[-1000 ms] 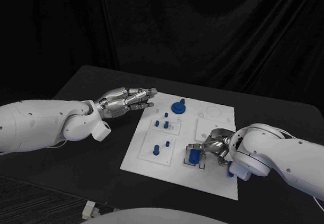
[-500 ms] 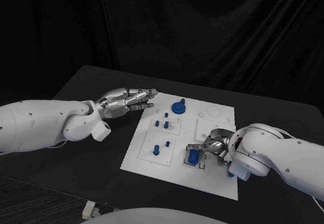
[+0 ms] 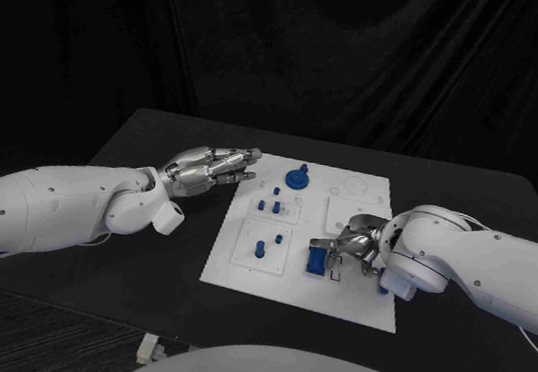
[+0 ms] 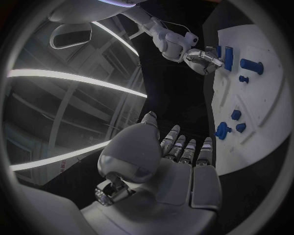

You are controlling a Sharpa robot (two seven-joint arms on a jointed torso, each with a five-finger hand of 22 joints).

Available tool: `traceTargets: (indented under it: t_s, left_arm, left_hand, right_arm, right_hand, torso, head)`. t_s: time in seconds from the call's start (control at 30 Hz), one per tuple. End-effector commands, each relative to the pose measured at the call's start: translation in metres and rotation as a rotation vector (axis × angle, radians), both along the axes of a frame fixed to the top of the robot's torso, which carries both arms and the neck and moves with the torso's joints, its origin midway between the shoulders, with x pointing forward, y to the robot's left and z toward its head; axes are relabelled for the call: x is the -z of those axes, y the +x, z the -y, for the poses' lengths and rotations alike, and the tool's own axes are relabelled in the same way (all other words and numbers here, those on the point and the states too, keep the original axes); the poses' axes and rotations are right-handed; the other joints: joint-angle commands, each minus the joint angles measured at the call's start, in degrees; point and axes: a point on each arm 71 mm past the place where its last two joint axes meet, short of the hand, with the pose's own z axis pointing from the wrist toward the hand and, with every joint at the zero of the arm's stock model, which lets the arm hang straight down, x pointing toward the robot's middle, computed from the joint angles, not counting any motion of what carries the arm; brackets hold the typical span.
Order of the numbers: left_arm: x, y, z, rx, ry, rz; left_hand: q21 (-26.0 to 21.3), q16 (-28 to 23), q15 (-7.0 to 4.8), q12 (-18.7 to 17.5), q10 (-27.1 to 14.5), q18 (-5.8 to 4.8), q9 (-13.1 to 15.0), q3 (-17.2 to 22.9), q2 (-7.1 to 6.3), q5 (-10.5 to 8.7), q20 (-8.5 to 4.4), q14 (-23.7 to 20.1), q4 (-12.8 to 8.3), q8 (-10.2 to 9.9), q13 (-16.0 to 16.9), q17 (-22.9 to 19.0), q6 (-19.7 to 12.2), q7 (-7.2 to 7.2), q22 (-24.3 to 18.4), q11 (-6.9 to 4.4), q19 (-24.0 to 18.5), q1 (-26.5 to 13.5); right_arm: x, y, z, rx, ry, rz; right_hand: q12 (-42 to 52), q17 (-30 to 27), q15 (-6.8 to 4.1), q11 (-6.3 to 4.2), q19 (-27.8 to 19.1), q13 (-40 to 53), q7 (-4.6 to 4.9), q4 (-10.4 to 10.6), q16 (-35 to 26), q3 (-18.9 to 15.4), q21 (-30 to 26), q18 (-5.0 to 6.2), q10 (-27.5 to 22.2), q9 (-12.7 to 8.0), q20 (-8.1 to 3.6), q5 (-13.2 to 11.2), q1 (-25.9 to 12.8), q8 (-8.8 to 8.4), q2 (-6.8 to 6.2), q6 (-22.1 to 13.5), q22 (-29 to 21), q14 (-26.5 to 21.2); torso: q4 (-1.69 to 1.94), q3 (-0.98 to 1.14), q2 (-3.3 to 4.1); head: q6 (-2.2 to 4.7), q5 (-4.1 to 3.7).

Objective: Assemble the parts on the task board

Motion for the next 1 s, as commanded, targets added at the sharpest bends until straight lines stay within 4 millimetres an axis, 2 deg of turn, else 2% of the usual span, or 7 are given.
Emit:
traceTargets:
  t_s: [0.03, 0.1, 0.47, 0.63, 0.7, 0.8, 1.0]
  left_arm:
    - [0.000, -0.001, 0.002, 0.010, -0.018, -0.004]
    - [0.000, -0.001, 0.002, 0.010, -0.018, -0.004]
    - [0.000, -0.001, -0.001, 0.003, -0.016, -0.002]
    - [0.000, -0.001, -0.002, 0.001, -0.015, -0.001]
    - [0.000, -0.001, -0.002, 0.001, -0.016, 0.000]
    - [0.000, -0.001, -0.001, 0.002, -0.016, 0.000]
    - [0.000, -0.001, -0.001, 0.002, -0.016, -0.001]
  left_hand:
    - [0.37, 0.02, 0.48, 0.88, -0.20, -1.33, 0.79, 1.67, 0.02, 1.02, 0.13, 0.29, 0.03, 0.84, -0.02, -0.06, 0.53, 0.03, 0.86, 0.52, 0.52, 1.48]
    - [0.38, 0.02, 0.52, 0.89, -0.20, -1.34, 0.80, 1.71, 0.02, 1.05, 0.17, 0.29, 0.00, 0.88, -0.02, -0.06, 0.65, 0.07, 0.88, 0.57, 0.53, 1.53]
    - [0.39, 0.04, 0.54, 0.94, -0.19, -1.35, 0.81, 1.73, 0.02, 1.06, 0.20, 0.31, -0.01, 0.90, -0.01, -0.05, 0.72, 0.10, 0.89, 0.60, 0.54, 1.55]
    - [0.44, 0.04, 0.54, 0.96, -0.18, -1.35, 0.82, 1.74, 0.01, 1.07, 0.22, 0.31, -0.02, 0.93, 0.00, -0.05, 0.80, 0.13, 1.01, 0.63, 0.60, 1.57]
    - [0.46, 0.04, 0.53, 0.97, -0.17, -1.34, 0.82, 1.74, 0.01, 1.07, 0.22, 0.31, -0.02, 0.93, 0.00, -0.05, 0.79, 0.14, 1.06, 0.64, 0.63, 1.57]
    - [0.46, 0.04, 0.53, 0.97, -0.17, -1.34, 0.82, 1.74, 0.01, 1.07, 0.22, 0.31, -0.02, 0.93, 0.00, -0.05, 0.79, 0.14, 1.06, 0.64, 0.63, 1.57]
    - [0.50, 0.07, 0.51, 1.02, -0.14, -1.32, 0.84, 1.77, 0.02, 1.09, 0.27, 0.34, -0.04, 0.97, 0.01, -0.04, 0.94, 0.20, 1.13, 0.72, 0.68, 1.61]
  right_arm:
    - [0.002, -0.001, 0.001, 0.003, -0.013, -0.006]
    - [0.001, -0.001, 0.003, 0.009, -0.011, -0.003]
    - [-0.018, 0.006, 0.028, 0.082, 0.006, 0.066]
    - [-0.042, 0.013, 0.045, 0.113, 0.009, 0.114]
    - [-0.048, 0.016, 0.052, 0.119, 0.003, 0.123]
    - [-0.053, 0.018, 0.058, 0.113, -0.014, 0.130]
    - [-0.055, 0.023, 0.065, 0.032, -0.113, 0.164]
  right_hand:
    - [1.14, 15.22, -0.05, -0.22, 0.36, 15.78, -0.24, 0.11, 1.14, -0.45, -1.28, -0.03, 6.54, 0.57, 0.09, -1.06, -1.75, 0.68, -1.36, -0.29, 7.41, 6.23]
    - [1.14, 15.22, -0.11, -0.29, 0.41, 15.78, -0.28, 0.05, 1.14, -2.33, -1.36, -0.03, 6.54, 0.59, 0.01, 3.99, -2.07, 0.67, -1.37, -0.26, 7.43, 6.23]
    - [1.14, 15.22, -0.17, -0.36, 0.76, 15.78, -0.36, 0.38, 1.14, -5.07, -0.88, -0.11, 6.54, 0.65, -0.04, 3.24, -3.03, 0.80, -0.47, 0.00, 7.58, 6.23]
    - [1.14, 15.22, -0.32, -0.49, 1.02, 15.78, -0.47, -4.30, 1.14, -4.95, -0.93, -0.13, 6.54, 0.64, -0.23, 16.79, 5.56, 0.65, 0.00, -0.35, 7.58, 6.23]
    - [1.14, 15.22, -0.46, -0.71, 1.31, 15.78, -0.77, -4.16, 1.14, -6.33, -0.55, -0.20, 6.54, 1.09, -0.29, 13.19, 5.79, 1.49, 0.12, 0.73, 7.66, 6.23]
    - [1.14, 15.22, -0.62, -0.92, 1.79, 15.78, -1.01, -3.67, 1.14, -7.22, 0.59, -0.40, 6.54, 1.43, -0.45, 11.31, 5.64, 2.07, 0.58, 1.22, 7.94, 6.23]
    - [1.14, 15.22, -1.02, -1.41, 2.41, 15.78, -1.58, -3.69, 1.14, -7.87, 2.07, -0.66, 6.54, 2.12, -0.76, 10.52, 6.35, 3.21, 1.32, 2.50, 8.32, 6.23]
  torso:
    - [-0.01, 0.00, 0.00]
    - [-0.01, 0.00, 0.00]
    - [-0.02, 0.00, 0.01]
    - [-0.04, 0.00, -0.03]
    - [-0.04, 0.01, -0.03]
    - [-0.05, 0.01, -0.05]
    - [-0.13, 0.00, -0.08]
  head:
    - [-0.01, -0.03]
    - [-0.01, 0.05]
    - [-0.01, 0.23]
    - [-0.01, 0.22]
    - [-0.01, 0.18]
    - [-0.01, 0.10]
    - [-0.01, 0.04]
